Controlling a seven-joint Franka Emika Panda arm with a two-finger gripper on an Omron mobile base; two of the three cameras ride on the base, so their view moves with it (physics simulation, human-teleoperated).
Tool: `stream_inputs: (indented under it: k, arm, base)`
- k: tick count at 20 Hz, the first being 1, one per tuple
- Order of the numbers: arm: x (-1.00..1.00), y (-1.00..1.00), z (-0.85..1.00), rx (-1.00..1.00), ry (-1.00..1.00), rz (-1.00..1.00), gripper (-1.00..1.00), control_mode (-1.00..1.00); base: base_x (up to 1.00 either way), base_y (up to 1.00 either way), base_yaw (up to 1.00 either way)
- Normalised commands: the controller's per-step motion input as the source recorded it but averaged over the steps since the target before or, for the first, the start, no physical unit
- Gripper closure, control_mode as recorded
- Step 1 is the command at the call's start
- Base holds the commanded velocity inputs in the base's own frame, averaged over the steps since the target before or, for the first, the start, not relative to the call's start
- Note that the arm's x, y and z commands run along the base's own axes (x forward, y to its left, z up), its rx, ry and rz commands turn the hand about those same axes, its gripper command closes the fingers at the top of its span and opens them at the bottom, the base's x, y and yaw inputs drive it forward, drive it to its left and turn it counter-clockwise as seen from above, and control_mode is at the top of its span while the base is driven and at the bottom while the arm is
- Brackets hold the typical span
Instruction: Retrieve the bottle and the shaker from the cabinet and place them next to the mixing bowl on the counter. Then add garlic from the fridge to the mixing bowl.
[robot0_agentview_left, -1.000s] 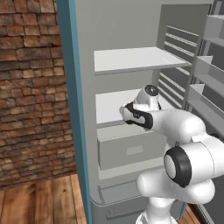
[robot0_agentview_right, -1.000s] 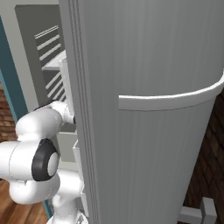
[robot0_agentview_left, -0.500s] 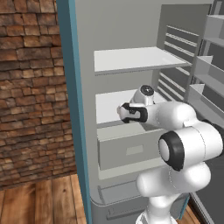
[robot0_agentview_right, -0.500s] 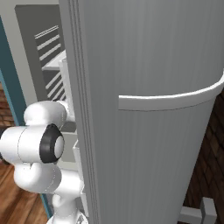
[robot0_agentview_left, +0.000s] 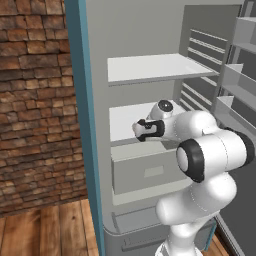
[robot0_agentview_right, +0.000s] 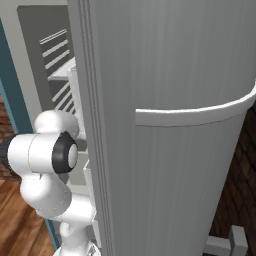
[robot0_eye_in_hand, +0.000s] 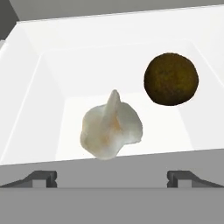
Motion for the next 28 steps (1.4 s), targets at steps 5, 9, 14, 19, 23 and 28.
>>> stream_inputs:
  k: [5, 9, 14, 19, 23, 28]
  arm:
    - [0.3, 0.0, 0.0, 0.0, 0.0, 0.0, -1.0, -1.0]
    - [0.33, 0.0, -0.04, 0.0, 0.0, 0.0, -1.0, -1.0]
    - [0.21, 0.0, -0.2, 0.0, 0.0, 0.02, -1.0, -1.0]
    - [0.08, 0.0, -0.27, 0.0, 0.0, 0.02, -1.0, -1.0]
    - [0.08, 0.0, -0.2, 0.0, 0.0, 0.01, -1.0, -1.0]
    - [0.08, 0.0, -0.15, 0.0, 0.0, 0.01, -1.0, -1.0]
  base:
    - [0.0, 0.0, 0.0]
    - [0.0, 0.0, 0.0]
    - [0.0, 0.0, 0.0]
    - [0.0, 0.0, 0.0]
    - [0.0, 0.0, 0.0]
    - [0.0, 0.0, 0.0]
